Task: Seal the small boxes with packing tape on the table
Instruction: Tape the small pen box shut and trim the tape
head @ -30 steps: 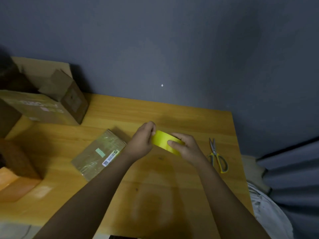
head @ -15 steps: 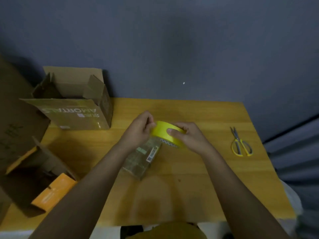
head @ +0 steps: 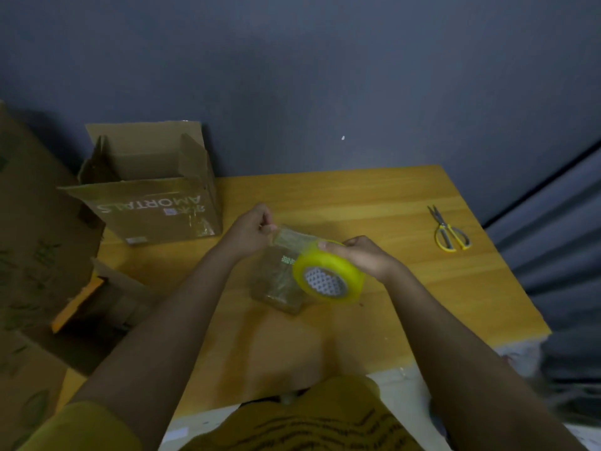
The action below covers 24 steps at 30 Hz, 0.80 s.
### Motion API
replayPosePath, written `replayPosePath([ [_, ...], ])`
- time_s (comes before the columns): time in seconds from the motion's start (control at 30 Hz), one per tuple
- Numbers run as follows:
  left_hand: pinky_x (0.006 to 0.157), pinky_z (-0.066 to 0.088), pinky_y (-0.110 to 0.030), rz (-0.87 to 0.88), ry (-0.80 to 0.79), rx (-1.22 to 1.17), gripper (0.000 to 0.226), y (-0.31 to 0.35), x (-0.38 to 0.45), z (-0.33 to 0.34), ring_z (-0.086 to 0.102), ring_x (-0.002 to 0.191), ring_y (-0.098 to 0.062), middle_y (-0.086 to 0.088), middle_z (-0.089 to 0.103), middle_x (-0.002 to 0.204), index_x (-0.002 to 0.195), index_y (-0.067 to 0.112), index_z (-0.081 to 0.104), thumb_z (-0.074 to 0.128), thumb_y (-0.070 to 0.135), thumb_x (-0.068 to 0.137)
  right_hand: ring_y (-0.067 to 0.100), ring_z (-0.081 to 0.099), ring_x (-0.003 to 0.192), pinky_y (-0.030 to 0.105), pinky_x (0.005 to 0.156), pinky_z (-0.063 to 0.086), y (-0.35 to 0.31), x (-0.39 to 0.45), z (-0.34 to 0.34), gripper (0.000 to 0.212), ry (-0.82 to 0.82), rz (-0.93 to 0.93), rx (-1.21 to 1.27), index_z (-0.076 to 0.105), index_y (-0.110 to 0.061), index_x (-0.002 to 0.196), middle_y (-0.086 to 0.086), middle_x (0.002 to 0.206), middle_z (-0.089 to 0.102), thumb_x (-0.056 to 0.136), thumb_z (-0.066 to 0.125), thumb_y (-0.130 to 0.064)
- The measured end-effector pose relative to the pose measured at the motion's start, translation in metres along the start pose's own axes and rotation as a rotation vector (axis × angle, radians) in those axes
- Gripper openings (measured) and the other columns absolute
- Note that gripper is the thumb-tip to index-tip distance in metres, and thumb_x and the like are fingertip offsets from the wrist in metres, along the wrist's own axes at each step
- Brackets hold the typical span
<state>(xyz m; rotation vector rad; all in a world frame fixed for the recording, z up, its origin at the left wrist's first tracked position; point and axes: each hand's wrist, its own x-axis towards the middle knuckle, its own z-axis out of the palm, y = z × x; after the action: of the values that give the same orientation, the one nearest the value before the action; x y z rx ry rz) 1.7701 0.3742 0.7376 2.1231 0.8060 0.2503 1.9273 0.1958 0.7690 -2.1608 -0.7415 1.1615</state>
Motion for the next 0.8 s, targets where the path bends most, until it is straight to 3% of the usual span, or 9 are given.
replayPosePath([
  [0.07, 0.059, 0.034, -0.025, -0.008, -0.090, 0.017, 0.015, -0.017, 0.002, -0.005, 0.044, 0.070, -0.013, 0.005, 0.044, 0.079, 0.085, 0.015, 0.043, 0.050, 0.009, 0.097, 0.017, 0.069, 0.080, 0.035, 0.079, 0.053, 0.010, -0.005, 0.008, 0.040, -0.043, -0.001, 0.126, 0.073, -0.012, 0.085, 0.003, 0.084, 0.074, 0.083, 0.066, -0.051],
  [0.13, 0.063, 0.035, -0.030, -0.020, -0.158, 0.021, 0.027, -0.042, -0.003, -0.008, 0.045, 0.076, -0.019, 0.005, 0.044, 0.078, 0.078, 0.022, 0.041, 0.053, 0.005, 0.095, 0.021, 0.068, 0.090, 0.039, 0.086, 0.052, 0.016, -0.008, 0.011, 0.047, -0.022, 0.004, 0.132, 0.073, -0.007, 0.102, 0.011, 0.104, 0.072, 0.086, 0.062, -0.050],
  [0.23, 0.063, 0.037, -0.021, -0.097, -0.178, -0.029, 0.028, -0.068, -0.014, -0.002, 0.048, 0.080, -0.018, 0.004, 0.049, 0.078, 0.075, 0.022, 0.044, 0.055, 0.003, 0.093, 0.023, 0.062, 0.079, 0.036, 0.071, 0.048, 0.024, -0.002, 0.010, 0.062, -0.029, 0.066, -0.223, 0.068, -0.006, 0.083, 0.012, 0.088, 0.066, 0.081, 0.058, -0.067],
  [0.37, 0.067, 0.038, -0.028, -0.197, -0.169, -0.021, 0.021, -0.081, -0.013, 0.016, 0.049, 0.082, -0.019, 0.000, 0.051, 0.081, 0.079, 0.016, 0.044, 0.052, 0.006, 0.094, 0.027, 0.061, 0.097, 0.034, 0.075, 0.046, 0.033, 0.015, 0.030, 0.080, 0.088, 0.163, -0.589, 0.065, -0.007, 0.110, 0.015, 0.109, 0.065, 0.077, 0.052, -0.078],
  [0.5, 0.063, 0.035, -0.029, -0.209, -0.154, 0.054, 0.023, -0.089, -0.009, 0.019, 0.048, 0.079, -0.017, 0.004, 0.049, 0.079, 0.078, 0.019, 0.040, 0.051, 0.007, 0.096, 0.027, 0.060, 0.100, 0.032, 0.073, 0.046, 0.038, 0.028, 0.047, 0.079, 0.112, 0.186, -0.661, 0.063, -0.008, 0.111, 0.011, 0.113, 0.064, 0.078, 0.049, -0.079],
  [0.67, 0.066, 0.036, -0.033, -0.205, -0.200, 0.099, 0.010, -0.097, -0.003, 0.029, 0.049, 0.080, -0.024, -0.008, 0.051, 0.086, 0.089, 0.008, 0.043, 0.051, 0.008, 0.095, 0.027, 0.061, 0.100, 0.033, 0.074, 0.047, 0.051, 0.034, 0.064, 0.073, 0.118, 0.257, -0.727, 0.061, -0.009, 0.113, 0.010, 0.114, 0.061, 0.085, 0.043, -0.074],
  [0.8, 0.061, 0.036, -0.027, -0.222, -0.202, 0.052, 0.014, -0.106, 0.001, 0.031, 0.047, 0.077, -0.020, -0.004, 0.049, 0.082, 0.086, 0.009, 0.043, 0.052, 0.006, 0.095, 0.027, 0.061, 0.101, 0.032, 0.073, 0.046, 0.054, 0.038, 0.073, 0.074, 0.140, 0.261, -0.743, 0.061, -0.010, 0.114, 0.010, 0.115, 0.060, 0.086, 0.040, -0.075],
])
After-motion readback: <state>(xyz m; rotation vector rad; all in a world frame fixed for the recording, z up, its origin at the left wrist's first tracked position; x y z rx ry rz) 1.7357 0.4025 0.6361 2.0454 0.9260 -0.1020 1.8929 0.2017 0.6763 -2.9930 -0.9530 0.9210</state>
